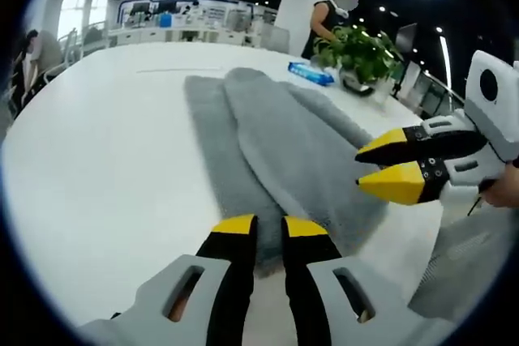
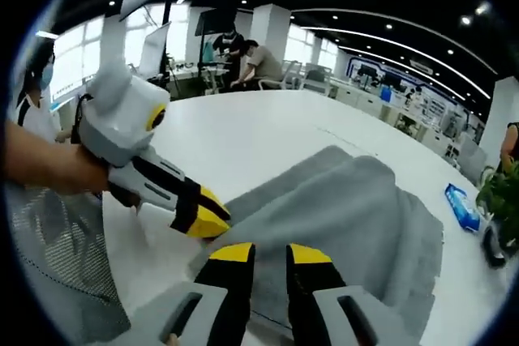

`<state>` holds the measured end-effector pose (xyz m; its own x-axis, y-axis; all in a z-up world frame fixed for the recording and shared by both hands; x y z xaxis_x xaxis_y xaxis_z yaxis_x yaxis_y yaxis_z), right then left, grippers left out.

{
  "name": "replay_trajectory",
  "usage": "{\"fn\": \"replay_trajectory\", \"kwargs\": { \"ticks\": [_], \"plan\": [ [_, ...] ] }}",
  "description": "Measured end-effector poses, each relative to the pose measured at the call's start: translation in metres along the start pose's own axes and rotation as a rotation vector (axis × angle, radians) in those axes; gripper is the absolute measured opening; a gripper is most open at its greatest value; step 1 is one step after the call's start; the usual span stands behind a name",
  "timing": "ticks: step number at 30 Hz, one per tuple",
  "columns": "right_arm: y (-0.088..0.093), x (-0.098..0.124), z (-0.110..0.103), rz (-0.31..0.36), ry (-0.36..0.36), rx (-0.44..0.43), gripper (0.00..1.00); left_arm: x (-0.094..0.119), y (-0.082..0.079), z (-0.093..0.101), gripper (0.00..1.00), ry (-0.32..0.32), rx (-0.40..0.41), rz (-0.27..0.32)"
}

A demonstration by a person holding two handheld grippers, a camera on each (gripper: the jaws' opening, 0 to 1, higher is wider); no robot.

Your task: Open the folded towel by lifting each exposed corner and separating the folded layers until the towel lies flat within the target outline without major curled edges

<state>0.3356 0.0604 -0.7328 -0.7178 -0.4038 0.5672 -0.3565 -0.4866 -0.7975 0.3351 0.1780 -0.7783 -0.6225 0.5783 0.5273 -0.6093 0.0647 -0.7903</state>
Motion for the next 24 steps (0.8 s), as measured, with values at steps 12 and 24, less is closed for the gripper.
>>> {"fn": "replay_trajectory", "kwargs": {
  "ticks": [12,24],
  "plan": [
    [0.066,0.018,0.098,-0.150,0.290,-0.216,0.10,-0.004,-0.003,0.015,0.12,0.063,-0.047,0.015],
    [0.102,0.014,0.102,-0.262,0.277,-0.346,0.15,0.001,-0.016,0.014,0.14,0.122,0.145,0.120]
  ]
}}
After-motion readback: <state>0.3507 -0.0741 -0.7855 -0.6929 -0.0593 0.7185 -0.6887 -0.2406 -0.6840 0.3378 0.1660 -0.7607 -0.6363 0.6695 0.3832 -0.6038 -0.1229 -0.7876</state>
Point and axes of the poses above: the point that each gripper's makers call its tool centre point, and the gripper's own axes: x roughly backward along the fingers, z roughly to its right, y roughly out of its underside, the point moved 3 cm from there along x, roughly backward along the fingers, and after that the axes turned 5 degrees about y, right-handed, at the moved point
